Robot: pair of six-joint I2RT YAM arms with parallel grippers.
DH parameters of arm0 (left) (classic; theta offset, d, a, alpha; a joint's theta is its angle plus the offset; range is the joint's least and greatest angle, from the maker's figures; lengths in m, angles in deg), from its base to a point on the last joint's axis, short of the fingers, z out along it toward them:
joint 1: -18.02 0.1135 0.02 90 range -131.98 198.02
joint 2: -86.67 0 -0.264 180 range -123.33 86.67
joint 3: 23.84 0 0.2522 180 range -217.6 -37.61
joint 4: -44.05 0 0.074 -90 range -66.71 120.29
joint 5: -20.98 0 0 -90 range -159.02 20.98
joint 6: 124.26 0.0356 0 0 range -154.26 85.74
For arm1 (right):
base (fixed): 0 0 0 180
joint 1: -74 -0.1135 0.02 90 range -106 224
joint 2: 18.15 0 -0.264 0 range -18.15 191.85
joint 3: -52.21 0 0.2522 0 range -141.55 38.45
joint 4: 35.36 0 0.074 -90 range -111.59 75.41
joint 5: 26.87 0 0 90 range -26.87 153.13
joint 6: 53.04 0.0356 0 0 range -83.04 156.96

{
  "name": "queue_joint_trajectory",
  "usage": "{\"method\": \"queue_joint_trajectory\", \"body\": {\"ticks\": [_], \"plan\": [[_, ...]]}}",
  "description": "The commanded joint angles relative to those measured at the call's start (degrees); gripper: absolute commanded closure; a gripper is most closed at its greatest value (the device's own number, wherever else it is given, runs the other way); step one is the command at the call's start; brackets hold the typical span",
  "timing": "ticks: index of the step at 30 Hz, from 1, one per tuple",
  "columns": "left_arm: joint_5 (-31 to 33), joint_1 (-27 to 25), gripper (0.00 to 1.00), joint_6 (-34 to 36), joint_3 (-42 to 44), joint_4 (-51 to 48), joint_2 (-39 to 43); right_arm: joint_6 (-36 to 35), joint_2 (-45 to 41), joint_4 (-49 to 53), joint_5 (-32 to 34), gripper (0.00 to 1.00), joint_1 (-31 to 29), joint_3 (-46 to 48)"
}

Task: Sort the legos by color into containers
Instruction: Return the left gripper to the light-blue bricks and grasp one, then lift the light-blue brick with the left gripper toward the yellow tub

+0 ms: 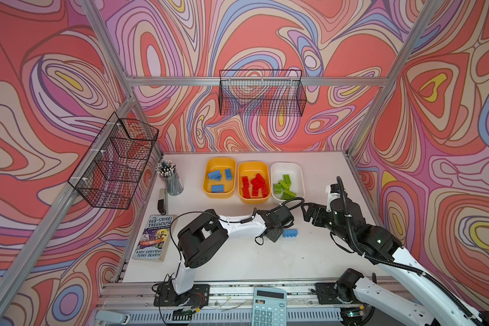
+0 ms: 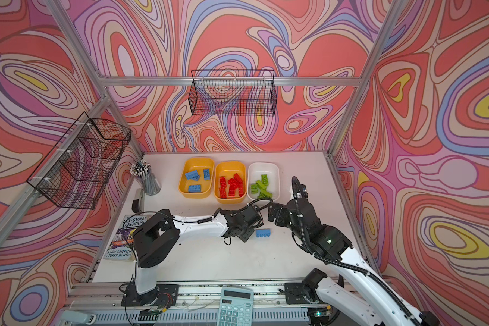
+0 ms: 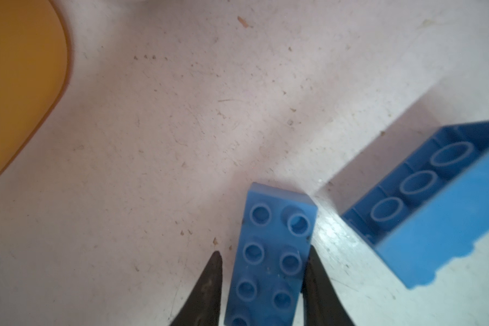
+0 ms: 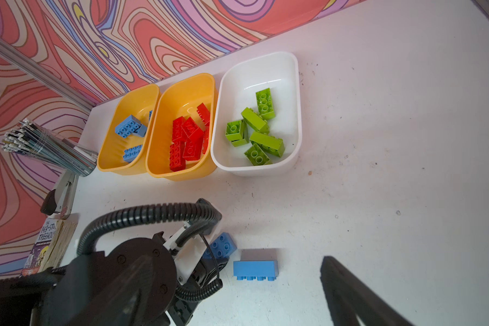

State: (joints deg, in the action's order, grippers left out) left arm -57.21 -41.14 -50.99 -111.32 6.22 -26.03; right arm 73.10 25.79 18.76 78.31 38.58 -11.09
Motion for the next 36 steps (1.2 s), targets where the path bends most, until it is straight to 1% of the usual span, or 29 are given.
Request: {"method": "queue_joint_trajectory", "body": {"ticks": [1,4,6,12,15,19,23,25,27,29,30,33,36], "plan": [[0.4,0.9,0.72,-1.1,1.1,-2.4,1.9,0.7,-0.3,0.6,0.9,0.02,-0.1,-0.1],[2.1,2.2,0.74,-2.1,1.1,-4.4,3.9,0.7,-0.2,0.5,0.9,0.02,-0.1,-0.2],[3.3,3.8,0.76,-3.1,0.6,-6.4,5.3,0.7,0.0,0.4,0.8,0.02,-0.1,-0.3],[4.0,11.0,0.77,-4.3,2.4,-7.7,12.5,0.7,0.8,0.0,0.7,0.02,-0.2,-0.9],[4.7,16.3,0.77,-4.4,2.3,-8.9,15.3,0.6,1.9,-0.7,0.6,0.02,-0.1,-1.3],[1.4,25.9,0.77,-5.2,0.6,-9.7,16.5,0.0,4.0,-1.9,0.0,0.02,-0.1,-1.9],[-0.9,34.1,0.77,-5.0,-2.8,-9.8,14.9,-0.5,6.6,-3.1,-0.3,0.02,-0.1,-2.6],[-1.7,36.8,0.77,-4.8,-5.0,-10.1,13.4,-0.8,8.0,-3.7,-0.4,0.02,-0.1,-3.1],[-2.4,38.1,0.77,-4.1,-7.4,-11.2,12.0,-1.1,9.5,-3.9,-0.4,0.02,-0.1,-3.7],[-1.4,38.3,0.76,-3.8,-8.6,-11.8,11.4,-1.5,10.8,-4.0,-0.4,0.02,-0.1,-4.6],[-2.2,38.3,0.75,-3.5,-8.6,-11.6,11.4,-1.8,11.4,-4.1,-0.2,0.02,-0.1,-4.9],[-1.1,38.3,0.74,-4.1,-6.7,-11.3,11.8,-2.5,13.2,-4.6,0.6,0.02,-0.1,-5.8],[0.8,38.3,0.71,-6.1,-1.8,-10.3,13.9,-3.3,15.1,-5.5,0.0,0.02,-0.1,-6.6]]}}
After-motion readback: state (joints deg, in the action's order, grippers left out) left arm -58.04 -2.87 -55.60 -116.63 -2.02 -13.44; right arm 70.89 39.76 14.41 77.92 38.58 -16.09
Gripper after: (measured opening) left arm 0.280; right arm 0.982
